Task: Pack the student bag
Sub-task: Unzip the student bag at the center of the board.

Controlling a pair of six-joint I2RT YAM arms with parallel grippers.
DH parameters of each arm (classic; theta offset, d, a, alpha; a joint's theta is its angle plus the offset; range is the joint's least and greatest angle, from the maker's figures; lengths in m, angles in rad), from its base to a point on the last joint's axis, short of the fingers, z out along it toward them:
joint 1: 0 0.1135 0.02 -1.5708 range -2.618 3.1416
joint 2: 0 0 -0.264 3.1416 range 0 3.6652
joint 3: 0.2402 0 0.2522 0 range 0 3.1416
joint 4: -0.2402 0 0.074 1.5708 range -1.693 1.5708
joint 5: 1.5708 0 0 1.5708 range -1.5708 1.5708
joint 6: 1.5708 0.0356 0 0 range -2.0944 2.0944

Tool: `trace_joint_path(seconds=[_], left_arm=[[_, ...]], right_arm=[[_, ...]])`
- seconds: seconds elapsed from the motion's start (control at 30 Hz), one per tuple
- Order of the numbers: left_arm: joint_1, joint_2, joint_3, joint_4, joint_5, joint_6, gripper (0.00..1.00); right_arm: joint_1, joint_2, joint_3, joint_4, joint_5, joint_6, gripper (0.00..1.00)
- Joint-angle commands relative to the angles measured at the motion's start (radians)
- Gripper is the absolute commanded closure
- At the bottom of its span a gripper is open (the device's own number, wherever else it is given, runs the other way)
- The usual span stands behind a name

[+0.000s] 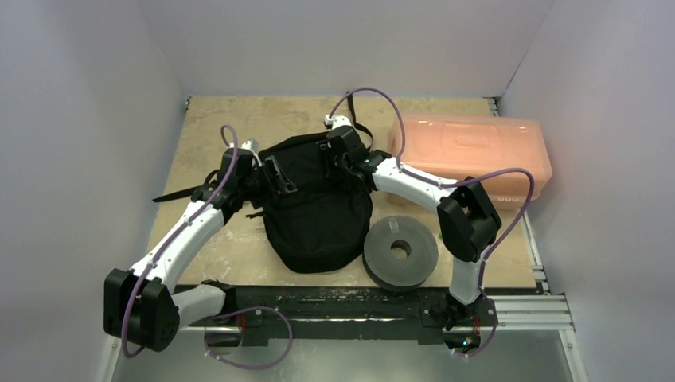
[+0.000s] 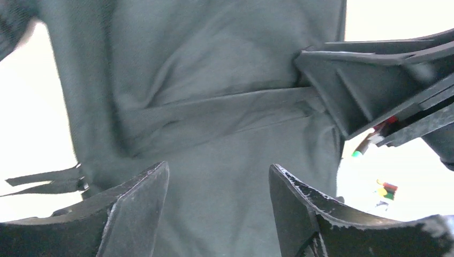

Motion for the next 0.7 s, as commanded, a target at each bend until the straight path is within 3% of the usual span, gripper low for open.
trace_joint_path(seconds=[0.0,0.17,0.3,0.37,0.47,0.57,0.67], left_arm=[[0.013,-0.077,-0.109,0.034,-0.120,-0.009,0.31],[0.013,-0.064,-0.178,0.073,-0.116,-0.008,0.30],[0.013,-0.048,-0.220,0.131,-0.086,-0.024,0.39],[0.013,-0.040,-0.244,0.162,-0.072,-0.043,0.48],[0.013,-0.049,-0.304,0.240,-0.054,-0.092,0.65],[0.013,-0.070,-0.366,0.309,-0.050,-0.124,0.81],[0.013,-0.077,-0.398,0.367,-0.046,-0.130,0.90]], right_arm=[[0.022,-0.004,0.039,-0.013,0.114,-0.051,0.44],[0.085,0.040,0.080,-0.043,0.263,-0.097,0.49],[0.118,0.067,0.095,-0.052,0.331,-0.109,0.62],[0.119,0.073,0.095,-0.047,0.318,-0.100,0.72],[0.121,0.058,0.083,-0.033,0.316,-0.087,1.00],[0.137,0.030,0.085,-0.030,0.345,-0.079,1.00],[0.187,0.035,0.120,-0.032,0.400,-0.098,1.00]])
